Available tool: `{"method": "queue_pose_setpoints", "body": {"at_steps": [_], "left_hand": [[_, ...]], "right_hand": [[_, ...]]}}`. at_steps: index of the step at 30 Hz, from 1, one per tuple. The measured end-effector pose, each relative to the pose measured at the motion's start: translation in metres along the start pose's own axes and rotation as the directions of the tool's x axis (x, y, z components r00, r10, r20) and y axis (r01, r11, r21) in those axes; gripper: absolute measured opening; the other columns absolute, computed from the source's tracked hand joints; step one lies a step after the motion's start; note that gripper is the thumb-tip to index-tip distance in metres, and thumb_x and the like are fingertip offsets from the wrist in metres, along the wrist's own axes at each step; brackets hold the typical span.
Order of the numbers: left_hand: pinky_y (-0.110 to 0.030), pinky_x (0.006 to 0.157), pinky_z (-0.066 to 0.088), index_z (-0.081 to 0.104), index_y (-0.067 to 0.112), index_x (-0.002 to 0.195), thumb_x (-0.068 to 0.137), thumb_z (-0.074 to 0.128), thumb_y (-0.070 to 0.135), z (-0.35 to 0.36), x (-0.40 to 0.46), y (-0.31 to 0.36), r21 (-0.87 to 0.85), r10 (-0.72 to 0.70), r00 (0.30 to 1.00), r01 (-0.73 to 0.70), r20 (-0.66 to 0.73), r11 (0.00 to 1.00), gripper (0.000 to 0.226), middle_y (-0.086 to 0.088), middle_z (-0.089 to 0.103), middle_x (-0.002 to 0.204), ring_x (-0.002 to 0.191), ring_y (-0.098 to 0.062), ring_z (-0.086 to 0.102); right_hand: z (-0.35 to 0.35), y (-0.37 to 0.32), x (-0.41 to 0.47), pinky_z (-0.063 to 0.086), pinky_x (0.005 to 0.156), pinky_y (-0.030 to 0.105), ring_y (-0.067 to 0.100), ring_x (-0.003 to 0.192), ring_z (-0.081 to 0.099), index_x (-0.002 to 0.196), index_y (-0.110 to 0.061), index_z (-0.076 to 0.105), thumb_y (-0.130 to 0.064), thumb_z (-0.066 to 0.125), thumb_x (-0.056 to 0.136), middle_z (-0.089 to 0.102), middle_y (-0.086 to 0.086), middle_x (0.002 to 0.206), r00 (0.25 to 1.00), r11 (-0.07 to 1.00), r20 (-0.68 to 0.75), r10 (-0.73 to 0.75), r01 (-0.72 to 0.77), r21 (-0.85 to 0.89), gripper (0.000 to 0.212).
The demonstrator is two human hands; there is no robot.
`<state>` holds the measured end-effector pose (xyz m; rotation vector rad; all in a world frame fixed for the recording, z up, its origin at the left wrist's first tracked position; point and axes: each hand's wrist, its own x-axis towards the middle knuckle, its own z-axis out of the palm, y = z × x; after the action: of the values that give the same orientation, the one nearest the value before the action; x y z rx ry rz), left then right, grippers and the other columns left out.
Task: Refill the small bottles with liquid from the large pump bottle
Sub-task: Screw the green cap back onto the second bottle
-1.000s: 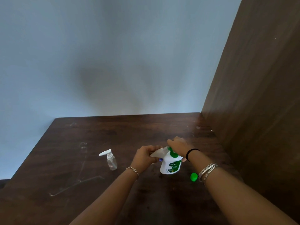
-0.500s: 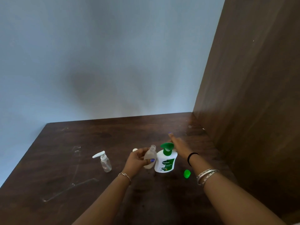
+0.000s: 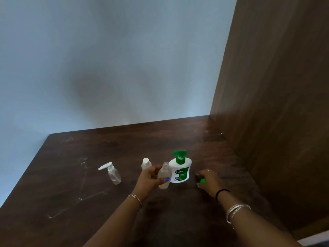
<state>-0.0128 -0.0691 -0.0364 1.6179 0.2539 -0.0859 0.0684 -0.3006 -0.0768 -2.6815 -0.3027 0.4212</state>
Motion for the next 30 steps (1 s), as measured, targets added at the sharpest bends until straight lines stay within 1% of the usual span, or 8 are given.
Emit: {"method": "queue_pose_setpoints", "body": {"at_steps": [5,9,12,15,19,22,26,30], "left_hand": [[-0.028,0.086,0.053,0.059,0.013,0.11,0.071,0.07,-0.003,0.002,-0.005,0.002,-0.008,-0.018,1.0,0.018,0.008,1.0,0.044,0.0,0.067,0.1,0.093,-0.013,0.064],[-0.03,0.085,0.052,0.06,0.018,0.105,0.07,0.072,-0.001,0.001,-0.002,0.01,-0.028,0.008,1.0,-0.008,-0.023,1.0,0.041,-0.004,0.068,0.102,0.094,-0.017,0.063],[-0.026,0.08,0.054,0.059,0.015,0.108,0.07,0.072,-0.001,-0.002,0.002,0.024,-0.028,0.054,0.998,-0.056,-0.043,0.998,0.043,-0.007,0.067,0.103,0.093,-0.017,0.063],[-0.019,0.073,0.055,0.058,0.012,0.111,0.07,0.071,-0.003,-0.005,0.006,0.041,-0.038,0.1,0.994,-0.101,-0.043,0.994,0.045,-0.005,0.067,0.1,0.088,-0.013,0.064],[-0.019,0.067,0.056,0.058,0.012,0.112,0.072,0.068,-0.005,-0.011,0.008,0.063,-0.069,0.144,0.988,-0.147,-0.049,0.987,0.044,-0.007,0.066,0.101,0.083,-0.01,0.065],[-0.022,0.058,0.056,0.056,0.013,0.113,0.076,0.066,-0.004,-0.018,0.005,0.078,-0.108,0.141,0.989,-0.146,-0.049,0.983,0.043,-0.005,0.065,0.099,0.081,-0.01,0.064],[-0.029,0.063,0.058,0.057,0.014,0.115,0.075,0.068,0.0,-0.031,-0.002,0.089,-0.118,0.149,0.986,-0.158,-0.077,0.98,0.044,-0.002,0.068,0.098,0.084,-0.013,0.066],[-0.033,0.07,0.058,0.058,0.013,0.116,0.074,0.069,0.002,-0.043,-0.008,0.09,-0.111,0.16,0.979,-0.174,-0.127,0.979,0.045,-0.009,0.067,0.107,0.093,-0.021,0.065]], "right_hand": [[0.005,0.003,0.002,0.044,0.098,0.029,0.021,0.112,0.056,0.105,-0.017,0.069,-0.011,0.067,0.08,0.061,0.004,0.117,0.998,0.999,-0.059,0.016,-0.014,0.03,0.026],[-0.017,-0.003,0.007,0.047,0.093,0.032,0.025,0.106,0.059,0.102,-0.012,0.069,-0.011,0.069,0.079,0.066,0.01,0.112,0.97,0.984,-0.226,0.089,-0.051,0.169,0.024],[-0.06,-0.027,0.018,0.046,0.088,0.031,0.028,0.102,0.062,0.096,-0.008,0.069,-0.009,0.07,0.077,0.07,0.012,0.104,0.934,0.977,-0.352,0.056,0.021,0.214,0.02],[-0.106,-0.067,0.025,0.043,0.09,0.026,0.026,0.104,0.062,0.104,-0.005,0.07,-0.005,0.07,0.077,0.07,0.013,0.108,0.912,0.968,-0.406,-0.061,0.153,0.199,0.026],[-0.141,-0.125,0.018,0.046,0.094,0.025,0.023,0.11,0.06,0.11,-0.004,0.068,-0.001,0.068,0.08,0.068,0.012,0.114,0.905,0.901,-0.338,-0.258,0.351,0.253,0.03],[-0.151,-0.158,0.005,0.043,0.08,0.007,0.01,0.101,0.058,0.112,-0.009,0.066,-0.003,0.069,0.081,0.066,0.005,0.114,0.871,0.843,-0.29,-0.396,0.471,0.262,0.032],[-0.158,-0.193,-0.01,0.051,0.085,0.023,0.013,0.098,0.06,0.103,-0.011,0.063,-0.004,0.068,0.081,0.067,0.004,0.107,0.811,0.784,-0.235,-0.536,0.581,0.217,0.023],[-0.16,-0.214,-0.013,0.049,0.085,0.023,0.015,0.097,0.062,0.102,-0.013,0.069,-0.008,0.068,0.082,0.069,0.003,0.104,0.761,0.757,-0.107,-0.64,0.648,0.085,0.02]]}}
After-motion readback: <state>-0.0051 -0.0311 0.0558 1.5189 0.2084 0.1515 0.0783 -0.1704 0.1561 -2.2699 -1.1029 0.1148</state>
